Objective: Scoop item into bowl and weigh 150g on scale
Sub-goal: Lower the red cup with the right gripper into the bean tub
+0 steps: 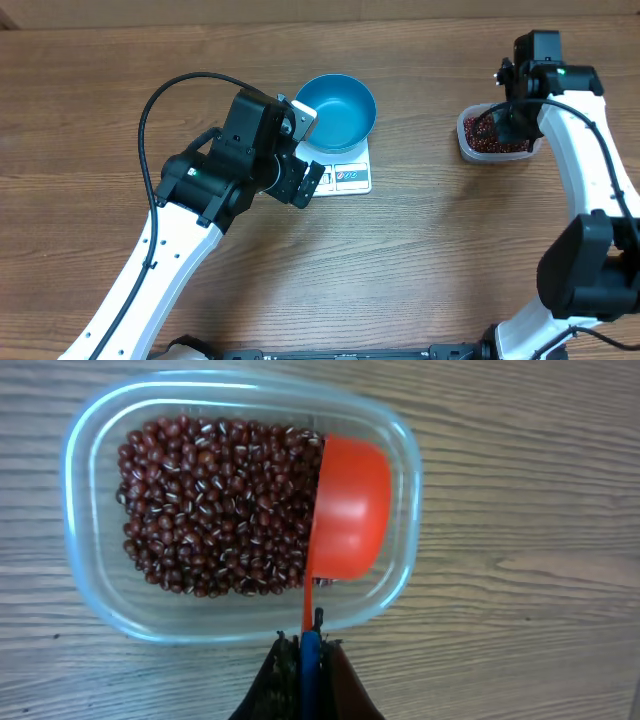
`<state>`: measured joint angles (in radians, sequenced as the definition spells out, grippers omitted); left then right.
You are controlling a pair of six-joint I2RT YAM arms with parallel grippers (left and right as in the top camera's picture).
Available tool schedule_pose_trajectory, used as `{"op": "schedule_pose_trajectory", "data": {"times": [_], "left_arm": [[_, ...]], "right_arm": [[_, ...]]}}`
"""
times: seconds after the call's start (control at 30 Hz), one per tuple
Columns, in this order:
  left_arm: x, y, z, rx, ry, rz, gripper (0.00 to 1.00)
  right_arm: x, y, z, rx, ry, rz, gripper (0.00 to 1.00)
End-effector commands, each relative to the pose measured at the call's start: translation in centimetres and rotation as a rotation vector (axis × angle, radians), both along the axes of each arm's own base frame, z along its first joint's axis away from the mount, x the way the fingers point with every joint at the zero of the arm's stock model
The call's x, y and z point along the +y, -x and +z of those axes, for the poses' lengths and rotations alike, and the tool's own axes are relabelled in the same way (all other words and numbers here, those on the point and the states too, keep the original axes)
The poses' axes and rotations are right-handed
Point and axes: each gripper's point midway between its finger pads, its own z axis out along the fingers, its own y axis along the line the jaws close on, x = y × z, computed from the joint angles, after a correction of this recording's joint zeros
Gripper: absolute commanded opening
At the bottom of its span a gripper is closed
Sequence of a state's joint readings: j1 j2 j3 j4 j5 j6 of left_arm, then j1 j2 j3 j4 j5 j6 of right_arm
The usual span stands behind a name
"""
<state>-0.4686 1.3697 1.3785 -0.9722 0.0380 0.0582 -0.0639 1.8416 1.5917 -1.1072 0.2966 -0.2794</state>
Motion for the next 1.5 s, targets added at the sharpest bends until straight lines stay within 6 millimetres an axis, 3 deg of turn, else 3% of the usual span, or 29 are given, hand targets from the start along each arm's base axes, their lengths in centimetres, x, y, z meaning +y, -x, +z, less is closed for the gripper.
{"op": "schedule_pose_trajectory", "data": {"times": [0.0, 0.3, 0.5, 0.6, 1.13, 1.47], "left_arm": [[0.2, 0.2, 0.0, 0.002, 0.010, 0.013, 1.00], [0.2, 0.2, 0.0, 0.002, 0.010, 0.013, 0.99], [0.2, 0.2, 0.0, 0.002, 0.010, 0.013, 1.00], [0.2, 0.2, 0.0, 0.002, 0.010, 0.013, 1.00], [0.2, 0.2, 0.0, 0.002, 0.010, 0.013, 1.00], [0.2, 0.2, 0.0, 0.002, 0.010, 0.013, 1.00]], "right_arm": [[-0.8, -1.0, 0.7, -0.031, 0.039, -0.004, 0.04], [-0.8, -1.0, -1.2, 0.021, 0.039, 0.000, 0.04], [0.7, -0.7, -4.0, 0.091, -0.052, 0.040, 0.04], [1.9, -0.9, -4.3, 0.088, -0.120, 0.059, 0.04], [4.6, -0.9, -3.8, 0.052, -0.399, 0.129, 0.03], [3.5, -0.8, -2.5, -0.031, -0.674, 0.114, 0.04]]}}
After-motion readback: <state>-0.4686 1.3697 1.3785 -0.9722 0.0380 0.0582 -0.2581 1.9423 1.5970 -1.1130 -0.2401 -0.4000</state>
